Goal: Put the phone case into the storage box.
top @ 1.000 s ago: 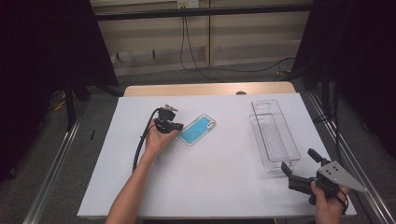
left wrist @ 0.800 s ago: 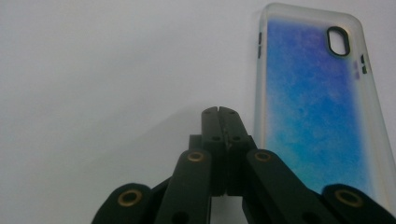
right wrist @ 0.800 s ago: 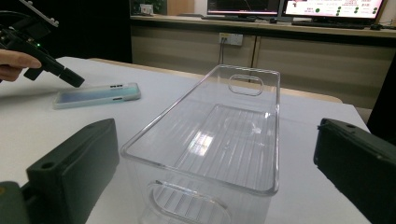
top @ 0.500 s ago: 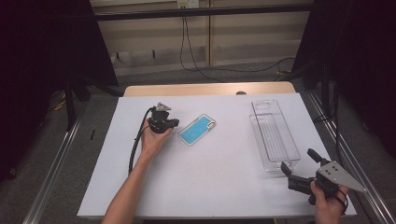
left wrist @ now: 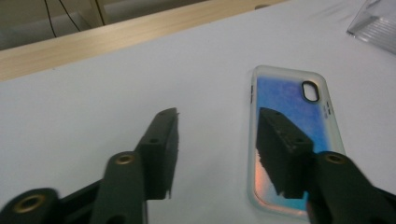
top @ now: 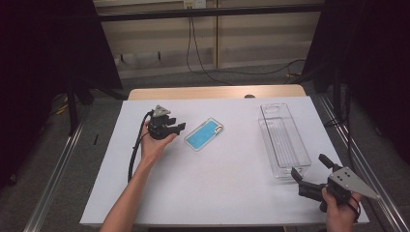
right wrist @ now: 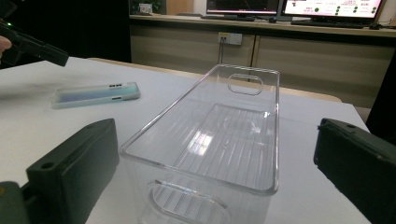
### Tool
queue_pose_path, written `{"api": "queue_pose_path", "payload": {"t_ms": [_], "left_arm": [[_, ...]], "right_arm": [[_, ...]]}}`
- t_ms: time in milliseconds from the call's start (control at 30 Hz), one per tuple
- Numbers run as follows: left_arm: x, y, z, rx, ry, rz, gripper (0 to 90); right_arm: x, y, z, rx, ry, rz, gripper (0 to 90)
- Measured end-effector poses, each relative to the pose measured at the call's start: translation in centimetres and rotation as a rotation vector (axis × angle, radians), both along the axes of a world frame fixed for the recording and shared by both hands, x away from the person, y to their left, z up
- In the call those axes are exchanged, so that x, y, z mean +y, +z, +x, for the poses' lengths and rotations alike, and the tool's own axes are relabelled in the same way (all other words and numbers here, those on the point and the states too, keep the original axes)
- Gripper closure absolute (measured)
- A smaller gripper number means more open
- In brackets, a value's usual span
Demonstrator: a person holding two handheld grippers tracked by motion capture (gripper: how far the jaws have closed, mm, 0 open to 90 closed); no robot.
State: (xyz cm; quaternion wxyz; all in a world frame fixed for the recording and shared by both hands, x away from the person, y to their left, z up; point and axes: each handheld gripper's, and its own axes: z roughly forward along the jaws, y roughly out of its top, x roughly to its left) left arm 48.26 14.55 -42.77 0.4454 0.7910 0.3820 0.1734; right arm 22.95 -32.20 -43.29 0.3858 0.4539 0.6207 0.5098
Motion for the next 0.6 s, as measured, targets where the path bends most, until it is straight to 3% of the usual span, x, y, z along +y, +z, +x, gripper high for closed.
{"api": "queue_pose_path", "payload": {"t_ms": [100,133,233,267,367,433,533,600], "left_arm": [[0.2,0.2,-0.2,-0.013,0.011,0.000,30.1],[0.3,0.2,-0.3,-0.019,0.016,0.001,30.1],[0.5,0.5,-0.5,-0.024,0.011,-0.016,19.0],[0.5,0.6,-0.6,-0.033,0.012,-0.009,10.3],[0.5,0.9,-0.8,-0.037,0.003,-0.005,3.3],[0.5,1.0,-1.0,-0.037,-0.010,-0.009,2.6],[0.2,1.1,-1.5,-0.046,-0.021,0.020,2.7],[0.2,1.3,-1.7,-0.038,-0.059,0.019,3.5]], "right_arm": [[0.0,0.0,0.0,0.001,0.000,0.000,0.0],[0.0,0.0,0.0,0.000,0.000,0.000,0.0],[0.1,0.0,0.0,-0.002,-0.001,0.000,0.0],[0.1,0.0,0.0,-0.002,0.001,-0.001,0.0],[0.0,0.0,0.0,-0.002,0.000,0.001,0.0],[0.0,0.0,0.0,-0.002,0.002,-0.001,0.0],[0.0,0.0,-0.1,-0.003,0.002,0.000,0.0],[0.0,0.1,-0.1,-0.003,0.000,0.002,0.0]]}}
